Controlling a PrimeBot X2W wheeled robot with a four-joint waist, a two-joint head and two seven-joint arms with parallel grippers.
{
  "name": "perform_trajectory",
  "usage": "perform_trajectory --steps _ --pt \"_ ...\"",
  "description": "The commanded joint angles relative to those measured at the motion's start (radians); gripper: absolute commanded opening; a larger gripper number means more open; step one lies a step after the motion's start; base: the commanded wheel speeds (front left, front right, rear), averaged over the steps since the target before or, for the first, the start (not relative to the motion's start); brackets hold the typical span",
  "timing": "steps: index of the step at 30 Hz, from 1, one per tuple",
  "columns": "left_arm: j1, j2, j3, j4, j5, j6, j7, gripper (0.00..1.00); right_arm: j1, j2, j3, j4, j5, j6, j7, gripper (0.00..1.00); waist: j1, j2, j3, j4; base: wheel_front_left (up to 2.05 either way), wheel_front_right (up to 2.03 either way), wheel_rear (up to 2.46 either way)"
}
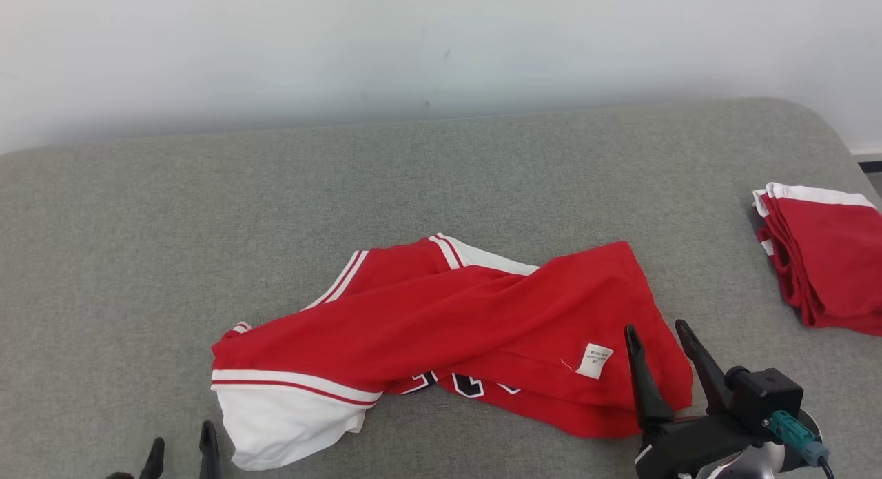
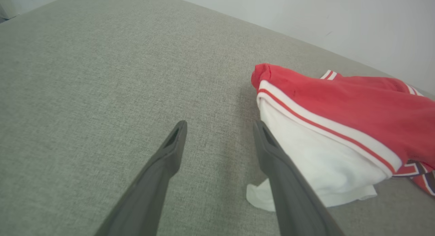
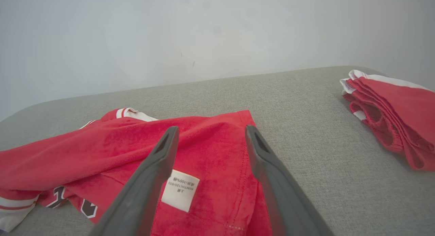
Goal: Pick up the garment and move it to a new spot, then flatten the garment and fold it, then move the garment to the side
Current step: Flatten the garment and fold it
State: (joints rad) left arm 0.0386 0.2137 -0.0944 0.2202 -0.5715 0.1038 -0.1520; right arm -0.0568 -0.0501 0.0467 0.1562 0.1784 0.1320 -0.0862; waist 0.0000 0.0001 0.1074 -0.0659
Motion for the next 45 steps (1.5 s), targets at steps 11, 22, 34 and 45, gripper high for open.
perform_trajectory --steps 11,22,34,45 --pt "0.048 0.083 -0.084 -0.021 0.077 0.003 0.112 1.0 0.012 0.0 -0.012 -0.005 -0.007 -0.002 0.022 1.0 0.0 -0.0001 0.005 0.001 0.0 0.0 0.0" --pt "-0.016 0.107 -0.164 0.016 0.132 -0.042 0.142 1.0 0.01 0.0 0.0 0.0 0.005 -0.002 0.029 1.0 0.0 -0.0001 0.002 -0.01 0.0 0.0 0.0" --pt "-0.023 0.139 -0.214 -0.001 0.139 -0.101 0.153 0.18 0.014 0.0 0.011 0.012 -0.003 -0.002 0.077 1.0 0.0 -0.0001 -0.003 0.004 0.0 0.0 0.0" --pt "-0.022 0.143 -0.219 0.011 0.153 -0.06 0.166 0.0 0.01 0.0 -0.031 -0.026 0.017 -0.002 0.348 1.0 0.0 -0.0001 -0.012 0.02 0.0 0.0 0.0"
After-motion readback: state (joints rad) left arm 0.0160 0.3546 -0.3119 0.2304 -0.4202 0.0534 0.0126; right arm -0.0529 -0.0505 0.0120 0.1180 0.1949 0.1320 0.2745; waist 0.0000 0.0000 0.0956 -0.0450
